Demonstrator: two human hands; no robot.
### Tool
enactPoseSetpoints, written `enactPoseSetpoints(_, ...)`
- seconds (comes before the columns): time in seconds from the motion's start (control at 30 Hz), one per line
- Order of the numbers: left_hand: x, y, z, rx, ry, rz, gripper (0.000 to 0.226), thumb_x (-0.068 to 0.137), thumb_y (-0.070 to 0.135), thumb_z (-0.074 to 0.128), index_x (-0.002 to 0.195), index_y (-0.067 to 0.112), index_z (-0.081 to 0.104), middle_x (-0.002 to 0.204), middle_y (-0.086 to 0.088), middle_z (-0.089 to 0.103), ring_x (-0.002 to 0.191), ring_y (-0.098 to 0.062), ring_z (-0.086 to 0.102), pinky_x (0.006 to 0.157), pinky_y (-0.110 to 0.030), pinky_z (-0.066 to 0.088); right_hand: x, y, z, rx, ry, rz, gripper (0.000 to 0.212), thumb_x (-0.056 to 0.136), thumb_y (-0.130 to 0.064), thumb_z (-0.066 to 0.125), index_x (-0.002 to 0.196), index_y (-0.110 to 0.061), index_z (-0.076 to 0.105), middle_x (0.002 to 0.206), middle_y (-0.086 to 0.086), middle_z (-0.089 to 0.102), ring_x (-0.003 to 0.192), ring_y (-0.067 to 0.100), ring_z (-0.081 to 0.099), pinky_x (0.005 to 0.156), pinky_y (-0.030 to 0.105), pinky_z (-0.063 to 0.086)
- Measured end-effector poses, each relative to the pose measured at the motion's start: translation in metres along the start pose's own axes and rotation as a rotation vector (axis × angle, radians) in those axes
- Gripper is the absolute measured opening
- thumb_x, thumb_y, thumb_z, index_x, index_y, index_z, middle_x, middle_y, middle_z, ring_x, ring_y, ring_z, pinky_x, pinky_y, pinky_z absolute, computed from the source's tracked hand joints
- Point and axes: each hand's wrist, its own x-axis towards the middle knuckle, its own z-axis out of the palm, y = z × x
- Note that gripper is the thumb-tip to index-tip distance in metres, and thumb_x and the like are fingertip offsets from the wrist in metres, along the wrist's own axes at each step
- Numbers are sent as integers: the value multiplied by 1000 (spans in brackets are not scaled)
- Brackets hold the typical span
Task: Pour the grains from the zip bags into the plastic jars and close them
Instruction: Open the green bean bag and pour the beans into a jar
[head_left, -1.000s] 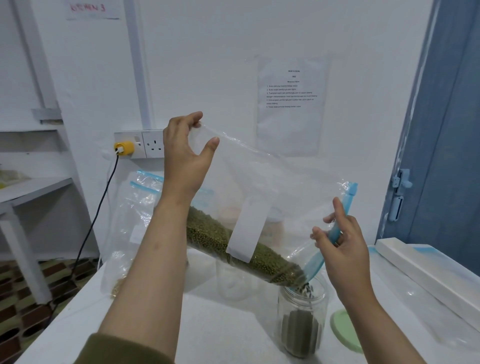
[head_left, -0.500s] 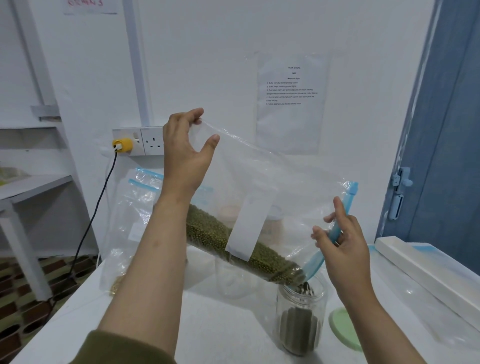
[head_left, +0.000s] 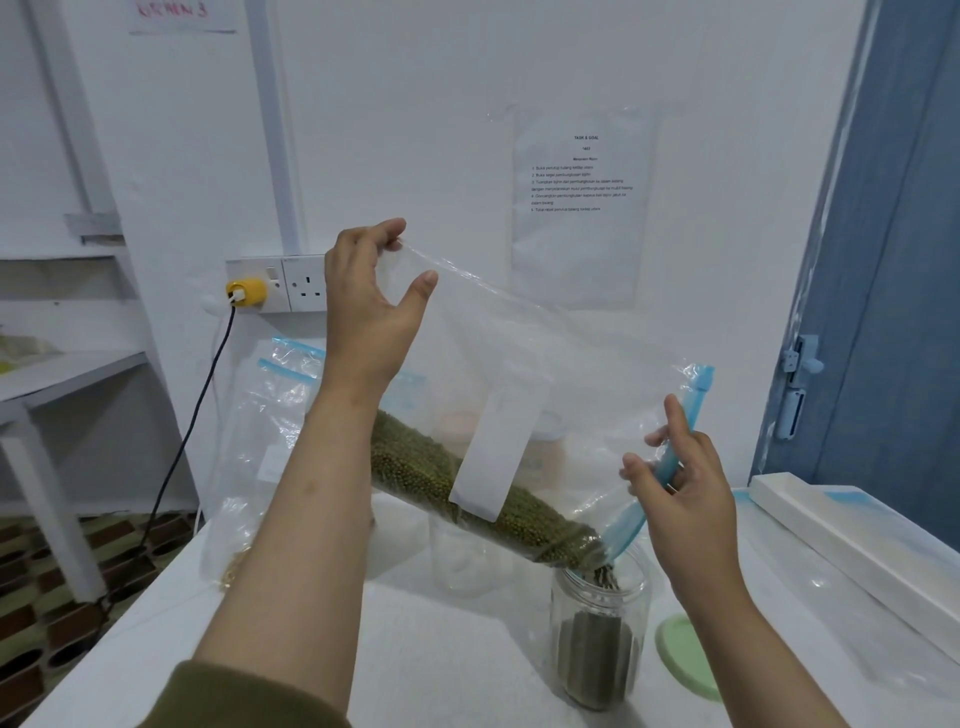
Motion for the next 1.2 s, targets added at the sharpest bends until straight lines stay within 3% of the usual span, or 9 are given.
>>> enactPoseSetpoints(0.17, 0, 0, -1, -7, 1, 1, 47, 88, 21, 70, 131, 16, 54, 113, 11, 47, 120, -18, 48, 104, -20, 37, 0, -2, -1, -4, -1, 4, 64, 95, -13, 63, 149, -36, 38, 101, -12, 50, 92, 30, 60, 84, 29, 54)
enactPoseSetpoints(0.33, 0, 1, -1, -4, 2, -2, 46, 88, 21, 71, 131, 16, 54, 113, 10, 47, 120, -17, 47, 103, -16, 35, 0, -2, 0, -13, -8, 8, 65, 95, -14, 63, 150, -37, 38, 102, -11, 50, 92, 32, 61, 89, 41, 56)
enactPoseSetpoints(0.53, 1, 1, -1, -9, -3, 0, 46, 88, 22, 71, 131, 17, 54, 111, 16, 46, 121, -17, 47, 103, -17, 36, 1, -2, -1, -20, -8, 5, 65, 95, -13, 63, 150, -38, 37, 102, -10, 50, 92, 32, 61, 89, 42, 56)
enactPoseSetpoints(0.7, 1, 1, -1, -2, -4, 3, 46, 88, 22, 70, 130, 17, 54, 113, 8, 48, 120, -18, 47, 103, -18, 36, 1, -1, -1, -5, -11, 6, 65, 95, -14, 62, 148, -42, 36, 103, -9, 50, 93, 35, 61, 91, 45, 56)
enactPoseSetpoints(0.87, 2, 0, -2, -12, -6, 4, 46, 88, 23, 70, 131, 18, 54, 111, 18, 46, 120, -18, 48, 103, -19, 37, 2, -1, -1, -6, -11, 5, 65, 95, -13, 62, 147, -42, 36, 102, -11, 50, 93, 34, 61, 91, 45, 55)
enactPoseSetpoints(1.2, 2, 0, -2, -2, -14, -6, 46, 88, 24, 70, 131, 16, 54, 115, 6, 49, 120, -19, 48, 104, -24, 38, 2, -2, 0, -6, -7, 7, 64, 94, -13, 63, 147, -41, 37, 101, -12, 50, 93, 34, 61, 90, 42, 56)
